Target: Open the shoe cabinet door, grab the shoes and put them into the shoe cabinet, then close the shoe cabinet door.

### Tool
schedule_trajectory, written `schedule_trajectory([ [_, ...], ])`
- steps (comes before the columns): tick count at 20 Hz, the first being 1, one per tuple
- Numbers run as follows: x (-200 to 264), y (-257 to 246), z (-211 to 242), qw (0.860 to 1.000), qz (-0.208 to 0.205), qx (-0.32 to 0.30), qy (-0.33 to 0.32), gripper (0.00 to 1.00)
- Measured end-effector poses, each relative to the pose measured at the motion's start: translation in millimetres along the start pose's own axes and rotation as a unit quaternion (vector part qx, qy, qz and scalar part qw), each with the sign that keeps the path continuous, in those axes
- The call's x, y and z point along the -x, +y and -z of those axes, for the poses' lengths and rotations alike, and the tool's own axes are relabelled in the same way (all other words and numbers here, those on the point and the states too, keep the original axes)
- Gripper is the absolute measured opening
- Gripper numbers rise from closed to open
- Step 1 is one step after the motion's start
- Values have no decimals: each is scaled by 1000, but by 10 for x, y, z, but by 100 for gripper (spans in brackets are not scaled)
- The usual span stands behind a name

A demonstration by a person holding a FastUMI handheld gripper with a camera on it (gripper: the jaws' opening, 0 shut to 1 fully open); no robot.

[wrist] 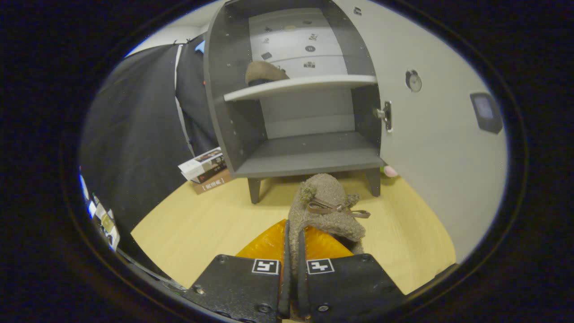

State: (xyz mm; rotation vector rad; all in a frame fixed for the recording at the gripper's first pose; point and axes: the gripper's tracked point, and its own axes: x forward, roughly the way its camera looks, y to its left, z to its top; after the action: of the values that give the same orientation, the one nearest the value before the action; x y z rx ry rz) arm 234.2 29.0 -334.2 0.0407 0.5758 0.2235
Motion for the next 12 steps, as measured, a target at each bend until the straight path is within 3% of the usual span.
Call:
schedule_trajectory([
  [4,533,259,-639,998,-42,15,-53,9],
  [12,1267,596,-1741,988,-54,67,-125,9],
])
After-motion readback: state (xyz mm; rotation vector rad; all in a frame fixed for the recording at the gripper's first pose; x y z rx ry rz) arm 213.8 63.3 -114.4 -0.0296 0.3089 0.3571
